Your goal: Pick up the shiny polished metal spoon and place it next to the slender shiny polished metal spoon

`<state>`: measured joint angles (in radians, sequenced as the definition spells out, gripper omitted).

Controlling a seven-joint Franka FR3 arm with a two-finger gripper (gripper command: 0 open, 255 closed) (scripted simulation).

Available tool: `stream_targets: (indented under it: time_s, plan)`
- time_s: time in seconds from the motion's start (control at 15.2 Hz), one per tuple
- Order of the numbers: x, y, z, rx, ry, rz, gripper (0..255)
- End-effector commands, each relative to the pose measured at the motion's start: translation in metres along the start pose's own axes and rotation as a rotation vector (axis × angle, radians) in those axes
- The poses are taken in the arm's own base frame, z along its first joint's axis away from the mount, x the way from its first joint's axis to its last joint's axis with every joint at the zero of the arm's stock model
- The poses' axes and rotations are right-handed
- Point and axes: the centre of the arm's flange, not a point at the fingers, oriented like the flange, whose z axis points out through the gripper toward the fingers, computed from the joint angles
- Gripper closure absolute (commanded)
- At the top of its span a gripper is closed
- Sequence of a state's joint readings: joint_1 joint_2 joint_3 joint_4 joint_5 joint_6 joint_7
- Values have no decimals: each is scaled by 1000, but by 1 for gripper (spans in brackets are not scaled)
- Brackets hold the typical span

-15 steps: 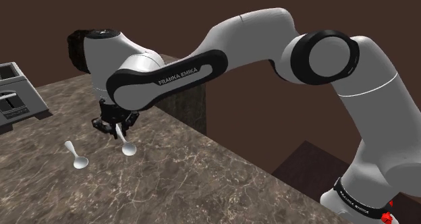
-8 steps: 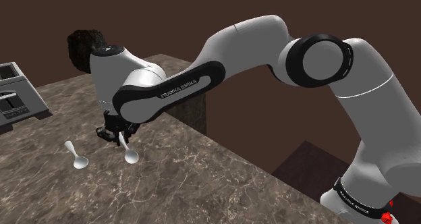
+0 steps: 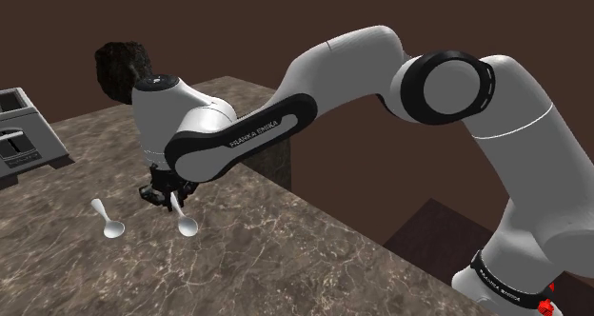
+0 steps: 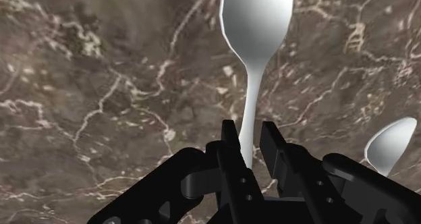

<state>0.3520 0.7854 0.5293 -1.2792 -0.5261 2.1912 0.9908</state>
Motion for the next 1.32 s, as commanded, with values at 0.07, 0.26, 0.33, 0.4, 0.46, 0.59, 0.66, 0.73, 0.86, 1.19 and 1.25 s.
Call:
stream_targets:
  time_s: [0.07,0.26,0.33,0.4,0.46,0.59,0.66,0.73,0.86,1.19,1.25]
  plan:
    - [0,0,0,0,0,0,255]
    - [0,0,0,0,0,0,0]
    - [0,0,0,0,0,0,0]
    - [0,0,0,0,0,0,0]
    - [0,0,0,0,0,0,0]
    - [0,0,-26,0,0,0,0]
    - [0,0,-40,0,0,0,0]
    - [0,0,-50,0,0,0,0]
    - [0,0,-50,0,0,0,0]
    - [0,0,-50,0,0,0,0]
    - [0,0,-50,0,0,0,0]
